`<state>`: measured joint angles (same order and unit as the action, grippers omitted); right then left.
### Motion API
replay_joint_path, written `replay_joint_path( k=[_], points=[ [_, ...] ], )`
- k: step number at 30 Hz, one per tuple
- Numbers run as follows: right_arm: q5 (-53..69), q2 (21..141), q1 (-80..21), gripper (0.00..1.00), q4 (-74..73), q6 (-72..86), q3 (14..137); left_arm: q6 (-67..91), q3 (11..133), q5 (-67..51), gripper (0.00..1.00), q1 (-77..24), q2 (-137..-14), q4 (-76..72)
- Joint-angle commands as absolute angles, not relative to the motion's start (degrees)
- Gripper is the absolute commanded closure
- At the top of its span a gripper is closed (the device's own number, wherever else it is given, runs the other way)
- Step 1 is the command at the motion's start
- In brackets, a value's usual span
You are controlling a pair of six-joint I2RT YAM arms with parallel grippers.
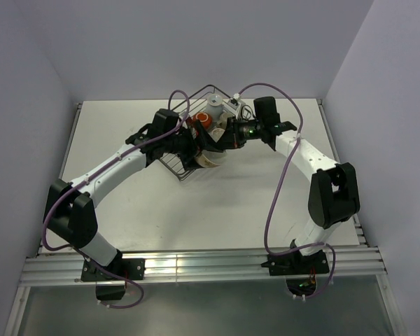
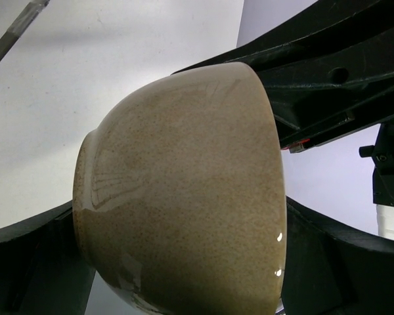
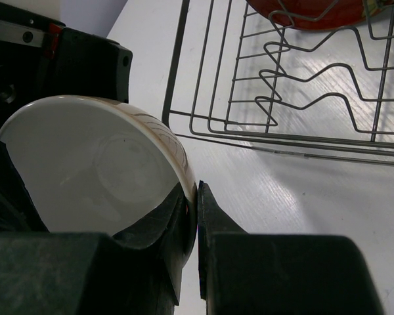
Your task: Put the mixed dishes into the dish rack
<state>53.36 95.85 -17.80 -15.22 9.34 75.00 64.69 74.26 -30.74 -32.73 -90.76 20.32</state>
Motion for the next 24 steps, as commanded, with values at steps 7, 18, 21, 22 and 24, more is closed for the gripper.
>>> replay_joint_path(
  k=[7,18,21,22,24],
  points=[
    [54.76,96.24,-18.98,1.00,-14.33,9.40,78.40,63.98,75.15,-34.80,0.21,-34.10,-90.35,15.91],
    [54.49,95.89,-18.98,0.95,-14.59,8.88,77.70,62.93,75.23,-35.59,0.66,-33.93,-90.35,15.73],
    [54.32,95.54,-18.98,0.89,-14.59,8.61,77.34,62.67,75.15,-35.51,0.71,-33.84,-90.18,15.64],
    [54.14,95.45,-18.90,0.86,-14.68,8.53,77.34,62.58,75.15,-35.42,0.72,-33.84,-89.91,15.56],
    [54.14,95.28,-18.98,0.81,-14.68,8.26,77.26,62.32,75.23,-35.25,0.73,-33.66,-89.65,15.73]
  ],
)
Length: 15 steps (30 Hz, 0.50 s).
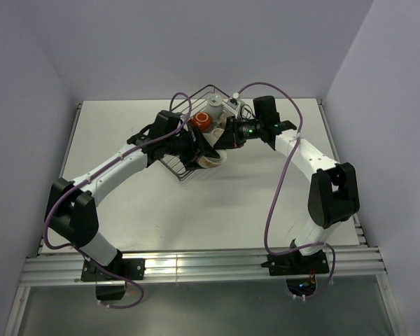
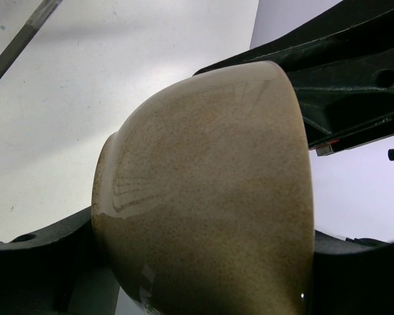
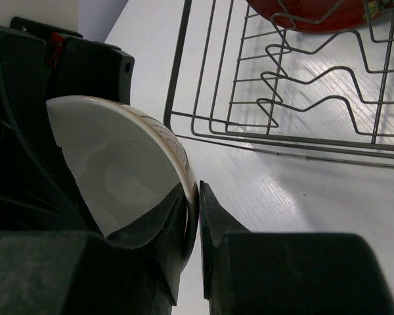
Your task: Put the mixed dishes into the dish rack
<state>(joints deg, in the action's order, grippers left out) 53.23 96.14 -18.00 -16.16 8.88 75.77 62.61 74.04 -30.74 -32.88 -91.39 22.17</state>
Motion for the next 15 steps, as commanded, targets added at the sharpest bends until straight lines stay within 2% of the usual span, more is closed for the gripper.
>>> replay_joint_path(
  k=[1,6,15],
  points=[
    [54.05,95.19,-18.98,0.79,-14.68,8.17,77.17,62.14,75.23,-35.24,0.73,-33.58,-89.39,15.91],
    [53.61,94.31,-18.98,0.63,-15.47,7.12,77.17,61.44,75.15,-35.33,0.75,-33.05,-88.86,16.43],
    [53.17,92.20,-18.81,0.52,-16.26,4.92,76.29,60.47,73.92,-35.16,0.77,-32.08,-87.80,17.49]
  ],
)
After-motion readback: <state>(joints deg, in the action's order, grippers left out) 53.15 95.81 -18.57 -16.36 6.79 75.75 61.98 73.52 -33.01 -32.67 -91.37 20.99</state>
